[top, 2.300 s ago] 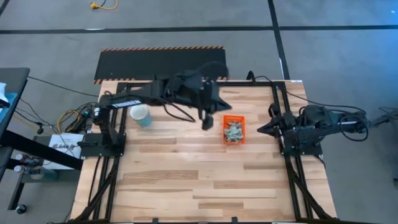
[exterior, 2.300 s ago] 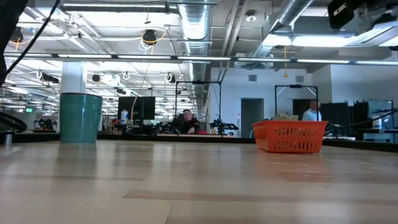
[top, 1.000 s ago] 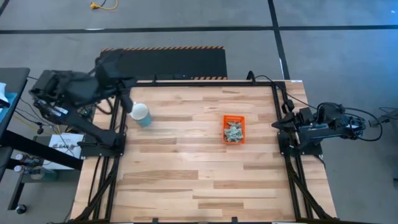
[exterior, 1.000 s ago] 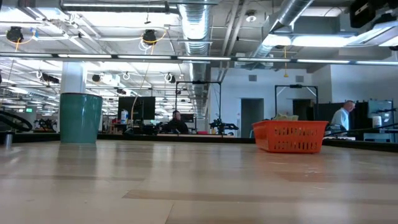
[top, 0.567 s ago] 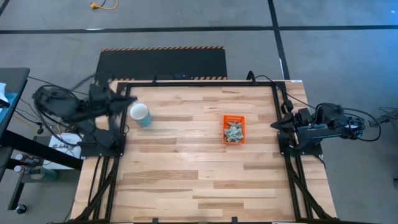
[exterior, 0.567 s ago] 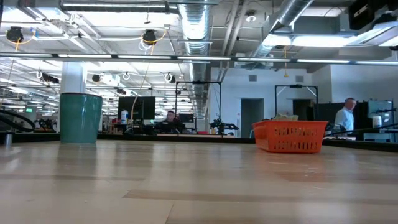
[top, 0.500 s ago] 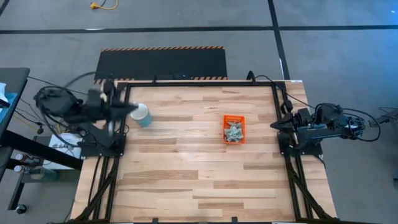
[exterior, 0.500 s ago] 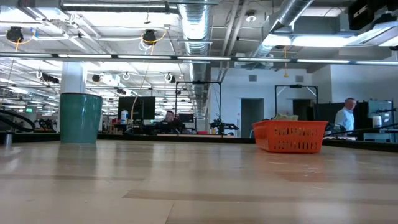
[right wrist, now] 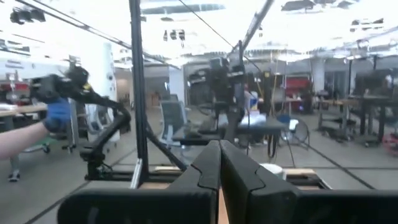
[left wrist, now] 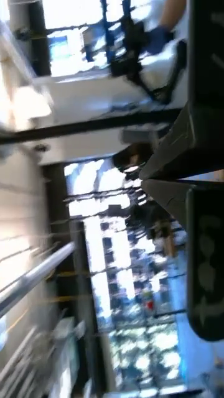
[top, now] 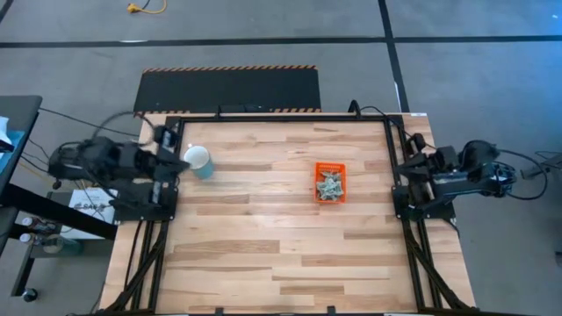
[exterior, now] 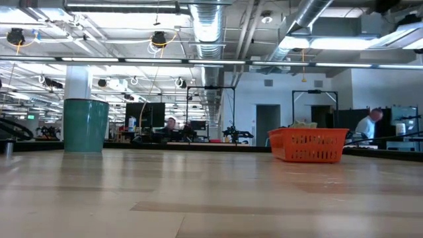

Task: Pick and place Stevia / Truvia into bins
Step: Return to Home Position

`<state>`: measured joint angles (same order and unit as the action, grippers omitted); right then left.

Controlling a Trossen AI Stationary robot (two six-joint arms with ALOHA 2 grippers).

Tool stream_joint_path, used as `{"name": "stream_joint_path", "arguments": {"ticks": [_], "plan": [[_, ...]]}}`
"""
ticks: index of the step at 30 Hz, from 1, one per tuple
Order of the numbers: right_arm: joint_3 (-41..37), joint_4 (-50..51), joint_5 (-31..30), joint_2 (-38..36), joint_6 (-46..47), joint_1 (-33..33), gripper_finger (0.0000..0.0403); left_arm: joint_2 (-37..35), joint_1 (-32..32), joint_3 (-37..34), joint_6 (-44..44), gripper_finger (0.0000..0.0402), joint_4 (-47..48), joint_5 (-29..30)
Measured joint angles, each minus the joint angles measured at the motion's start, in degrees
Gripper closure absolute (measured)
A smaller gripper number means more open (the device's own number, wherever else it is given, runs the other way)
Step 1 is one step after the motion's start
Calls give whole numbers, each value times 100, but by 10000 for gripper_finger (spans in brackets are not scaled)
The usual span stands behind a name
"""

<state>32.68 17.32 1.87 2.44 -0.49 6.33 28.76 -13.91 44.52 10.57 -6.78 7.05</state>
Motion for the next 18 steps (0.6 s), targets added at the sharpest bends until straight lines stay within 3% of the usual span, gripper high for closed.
{"name": "stream_joint_path", "arguments": {"ticks": [6, 18], "plan": [[277, 78, 124, -220, -95, 0, 403, -824, 450, -306, -60, 401, 42, 113], [976, 779, 99, -223, -115, 0, 403, -2562, 492, -1340, -156, 402, 267, 494]]}}
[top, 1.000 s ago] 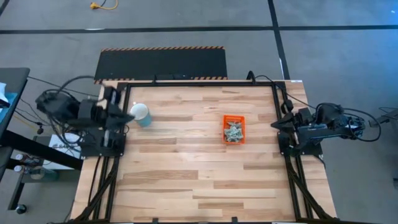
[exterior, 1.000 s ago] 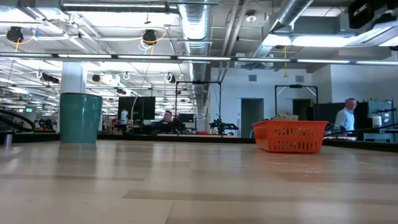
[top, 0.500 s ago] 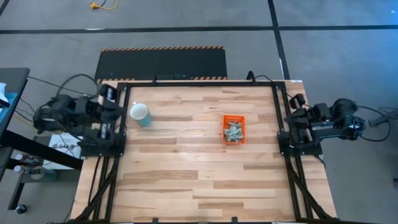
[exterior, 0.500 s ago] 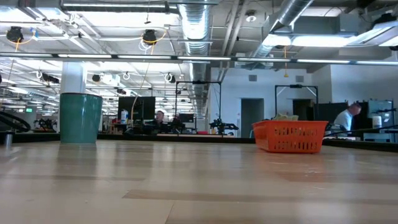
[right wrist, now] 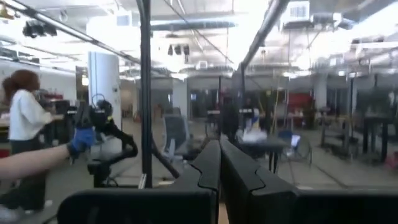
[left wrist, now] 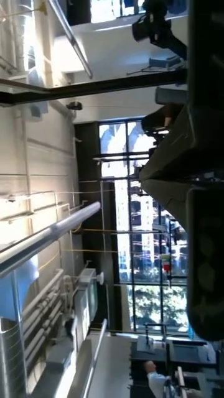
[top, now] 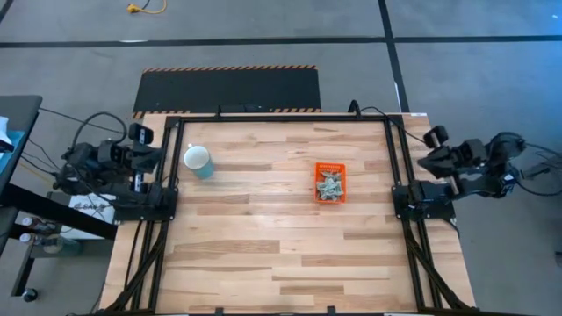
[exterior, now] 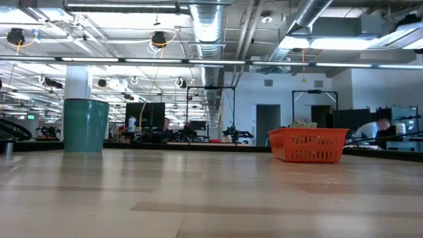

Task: Pick and place Stevia / Truvia into bins
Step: Return to Home Position

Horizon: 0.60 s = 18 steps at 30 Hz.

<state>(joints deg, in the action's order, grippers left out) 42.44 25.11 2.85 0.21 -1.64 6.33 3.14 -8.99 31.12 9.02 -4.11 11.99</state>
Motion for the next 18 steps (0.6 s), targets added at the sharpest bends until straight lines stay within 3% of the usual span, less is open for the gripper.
{"name": "stream_joint_path", "arguments": {"ticks": [6, 13, 18], "plan": [[-579, -536, 13, 7, 421, 1, 403, -271, 0, -625, 2, 401, -296, -47], [-1955, -2419, 28, 7, 842, 0, 403, -224, -1, -1629, -172, 401, -1591, -420], [-2860, -3557, 109, 9, 1115, 0, 403, -213, 0, -2534, -279, 402, -2569, -323]]}}
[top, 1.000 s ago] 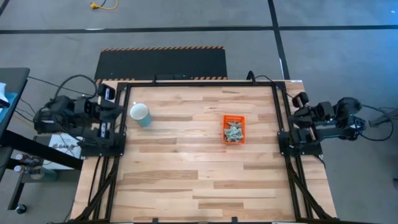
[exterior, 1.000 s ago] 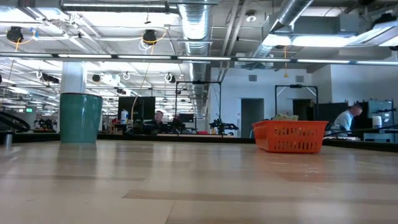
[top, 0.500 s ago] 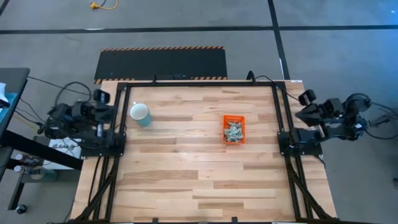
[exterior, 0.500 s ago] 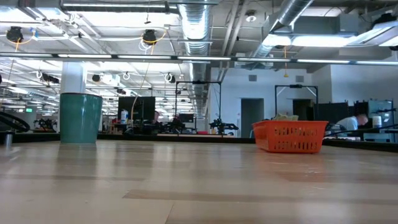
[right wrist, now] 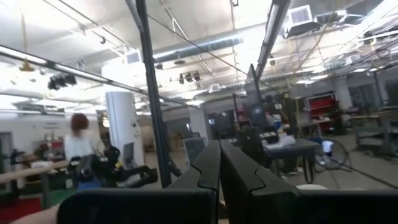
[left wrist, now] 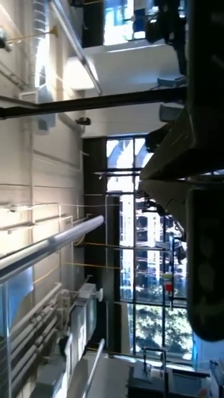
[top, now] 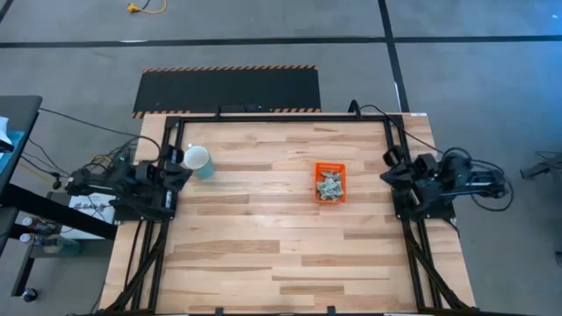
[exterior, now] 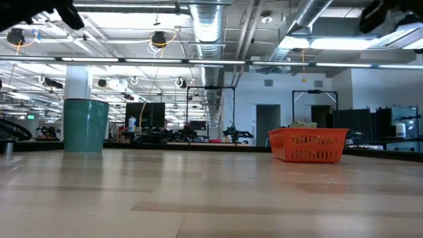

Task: Pick and place Stevia / Truvia into bins
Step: Return to Home Position

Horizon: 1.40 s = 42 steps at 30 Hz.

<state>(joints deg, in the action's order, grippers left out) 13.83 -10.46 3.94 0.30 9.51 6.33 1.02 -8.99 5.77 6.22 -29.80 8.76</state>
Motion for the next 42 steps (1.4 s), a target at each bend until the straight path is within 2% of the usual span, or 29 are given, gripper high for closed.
{"name": "stream_joint_path", "arguments": {"ticks": [4, 12, 17, 20, 24, 31, 34, 42], "plan": [[-485, -587, 97, -4, 237, 0, 403, -6, 0, -518, -163, 401, -589, 71], [-1298, -1486, 102, -4, 416, 0, 403, -6, 0, -504, -385, 401, -257, 95], [-1336, -1482, 110, 7, 419, 2, 403, -4, 0, -505, -415, 401, 286, 93], [-1336, -1303, 110, 4, 340, 2, 403, -6, 0, -505, -413, 401, 753, 97], [-1339, -483, 55, 5, -176, 2, 403, -4, 0, -504, -551, 401, 1523, 100], [-1341, 943, 41, 8, -244, 0, 403, -4, 0, -504, -837, 401, 2317, 250], [-1336, 881, -1, 74, -244, 0, 403, 0, 0, -504, -798, 402, 2665, 246], [-1334, 948, -17, 79, -244, 0, 403, 49, 0, -504, -781, 402, 2663, 215]]}}
